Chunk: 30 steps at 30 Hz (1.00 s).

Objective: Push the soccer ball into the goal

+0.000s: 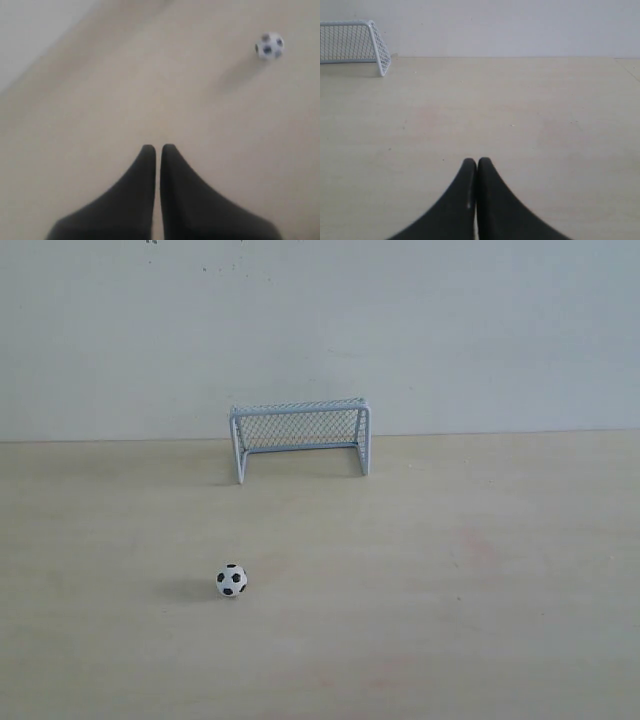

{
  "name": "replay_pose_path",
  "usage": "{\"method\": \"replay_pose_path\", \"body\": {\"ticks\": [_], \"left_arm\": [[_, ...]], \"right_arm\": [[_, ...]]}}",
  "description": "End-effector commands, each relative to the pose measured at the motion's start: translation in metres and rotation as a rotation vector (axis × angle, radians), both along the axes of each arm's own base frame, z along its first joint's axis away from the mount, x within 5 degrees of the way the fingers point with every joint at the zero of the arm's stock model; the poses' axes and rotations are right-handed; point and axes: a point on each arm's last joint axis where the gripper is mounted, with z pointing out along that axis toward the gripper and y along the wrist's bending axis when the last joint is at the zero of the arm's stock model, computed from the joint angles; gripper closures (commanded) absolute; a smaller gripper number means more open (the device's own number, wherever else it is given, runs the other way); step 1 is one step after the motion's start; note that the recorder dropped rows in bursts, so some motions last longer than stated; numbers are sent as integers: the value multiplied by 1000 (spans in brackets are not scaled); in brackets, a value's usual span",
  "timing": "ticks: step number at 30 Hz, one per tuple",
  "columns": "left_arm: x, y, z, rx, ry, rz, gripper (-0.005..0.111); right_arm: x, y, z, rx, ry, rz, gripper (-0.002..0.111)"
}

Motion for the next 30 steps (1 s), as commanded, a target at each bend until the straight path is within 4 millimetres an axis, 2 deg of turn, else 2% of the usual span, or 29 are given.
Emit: {"method": "replay_pose_path", "body": {"ticks": [1,4,9,15,19,23,30], "left_arm": [[17,-2,-20,50,249,-89,102],[26,-12,-36,-20,366,-181,102],[37,-46,-63,-144,479,-401,102],[59,-65,-84,-323,429,-385,102],[60,-71,-94,-395,511,-377,102],[60,-70,-99,-353,517,-443,102],[60,-60,-103,-117,477,-680,102]], "right_arm": [[0,0,2,1,-16,3,108],[0,0,2,1,-16,3,108],[0,0,1,1,-14,3,108],[0,0,1,1,-14,3,108],[0,0,1,1,-14,3,108],[0,0,1,1,-14,3,108],[0,0,1,1,-14,3,108]]}}
